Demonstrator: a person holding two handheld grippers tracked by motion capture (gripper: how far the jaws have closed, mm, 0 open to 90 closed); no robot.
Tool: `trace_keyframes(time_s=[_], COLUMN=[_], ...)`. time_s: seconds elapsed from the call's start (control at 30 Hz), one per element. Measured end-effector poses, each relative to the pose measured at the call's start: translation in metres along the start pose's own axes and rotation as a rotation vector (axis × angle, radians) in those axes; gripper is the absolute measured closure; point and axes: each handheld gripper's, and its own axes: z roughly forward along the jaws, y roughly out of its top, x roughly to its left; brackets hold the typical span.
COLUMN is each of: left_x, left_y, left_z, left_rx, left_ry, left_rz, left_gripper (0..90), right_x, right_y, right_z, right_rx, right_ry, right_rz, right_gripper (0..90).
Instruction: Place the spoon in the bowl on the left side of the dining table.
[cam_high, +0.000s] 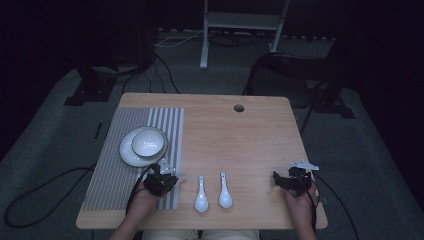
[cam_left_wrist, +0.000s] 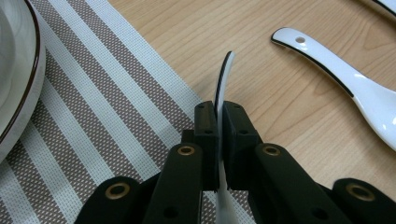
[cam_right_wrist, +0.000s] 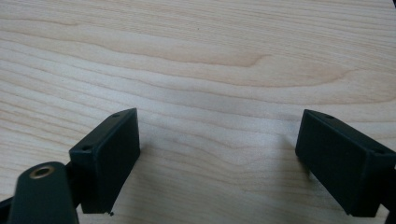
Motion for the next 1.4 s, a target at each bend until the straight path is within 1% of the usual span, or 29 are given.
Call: trace_keyframes(time_s=[0.07,0.1,0.13,0.27,0.3,0.33,0.4,0.43,0.47,0.6,0.63,0.67,0.73,0.77,0.87,0.9,0.97,1.03,1.07,1.13,1.17,1.2,1.23,1.3,1.33,1.4], left_x=[0.002,0.003,0.003,0.008,0.009,0.009,0.011,0.012,0.012,0.017,0.018,0.019,0.023,0.025,0.031,0.033,0.037,0.042,0.043,0.046,0.047,0.049,0.051,0.055,0.057,0.062], left_y=[0.000,0.000,0.001,0.000,0.000,0.000,0.000,0.000,0.000,0.002,0.003,0.003,0.005,0.006,0.010,0.012,0.015,0.017,0.018,0.021,0.022,0.024,0.025,0.030,0.032,0.038], left_z=[-0.002,-0.004,-0.005,-0.012,-0.013,-0.015,-0.018,-0.019,-0.020,-0.027,-0.029,-0.030,-0.033,-0.036,-0.042,-0.044,-0.047,-0.050,-0.051,-0.053,-0.054,-0.055,-0.056,-0.058,-0.059,-0.063], left_rx=[-0.007,-0.017,-0.015,-0.040,-0.038,-0.052,-0.056,-0.059,-0.059,-0.081,-0.076,-0.086,-0.090,-0.097,-0.113,-0.114,-0.129,-0.144,-0.147,-0.159,-0.163,-0.167,-0.173,-0.184,-0.195,-0.206], left_ry=[-0.010,-0.006,-0.006,-0.002,-0.006,0.005,0.000,0.007,0.001,0.010,0.010,0.022,0.021,0.037,0.046,0.049,0.060,0.065,0.077,0.080,0.090,0.097,0.092,0.106,0.103,0.111], left_rz=[-0.004,-0.014,-0.009,-0.028,-0.025,-0.032,-0.035,-0.036,-0.036,-0.049,-0.039,-0.043,-0.046,-0.047,-0.053,-0.047,-0.056,-0.080,-0.080,-0.091,-0.089,-0.090,-0.095,-0.095,-0.101,-0.103], left_gripper=[85.5,85.5,85.5,85.6,85.6,85.6,85.6,85.6,85.6,85.6,85.6,85.6,85.6,85.5,85.6,85.6,85.6,85.6,85.5,85.6,85.6,85.6,85.5,85.5,85.6,85.5], right_x=[0.000,0.000,0.000,0.000,0.000,0.000,0.000,0.000,0.000,0.000,0.000,0.000,0.000,0.000,0.000,0.000,0.000,0.000,0.000,0.000,0.000,0.000,0.000,0.000,0.000,0.000], right_y=[0.000,0.000,0.000,0.000,0.000,0.000,0.000,0.000,0.000,0.000,0.000,0.000,0.000,0.000,0.000,0.000,0.000,0.000,0.000,0.000,0.000,0.000,0.000,0.000,0.000,0.000], right_z=[0.000,0.000,0.000,0.000,0.000,0.000,0.000,0.000,0.000,0.000,0.000,0.000,0.000,0.000,0.000,0.000,0.000,0.000,0.000,0.000,0.000,0.000,0.000,0.000,0.000,0.000], right_rx=[0.000,0.000,0.000,0.000,0.000,0.000,0.000,0.000,0.000,0.000,0.000,0.000,-0.001,-0.001,-0.001,-0.001,-0.001,-0.001,-0.001,-0.001,-0.001,-0.001,-0.001,0.000,0.000,-0.001], right_ry=[0.000,0.000,0.000,0.000,0.000,0.000,0.000,0.000,0.000,0.000,0.000,0.000,0.000,0.000,0.000,0.000,0.000,0.000,0.000,0.000,-0.001,-0.001,-0.001,-0.001,-0.001,-0.001], right_rz=[0.000,0.000,0.000,0.000,0.000,0.000,0.000,0.000,0.000,0.000,0.000,0.000,0.000,0.000,-0.001,-0.001,-0.002,-0.001,-0.002,-0.002,-0.001,-0.001,-0.001,-0.001,-0.001,-0.001], right_gripper=[13.2,13.2,13.2,13.2,13.2,13.2,13.2,13.2,13.2,13.2,13.2,13.2,13.2,13.2,13.2,13.2,13.2,13.2,13.2,13.2,13.2,13.2,13.2,13.2,13.1,13.2])
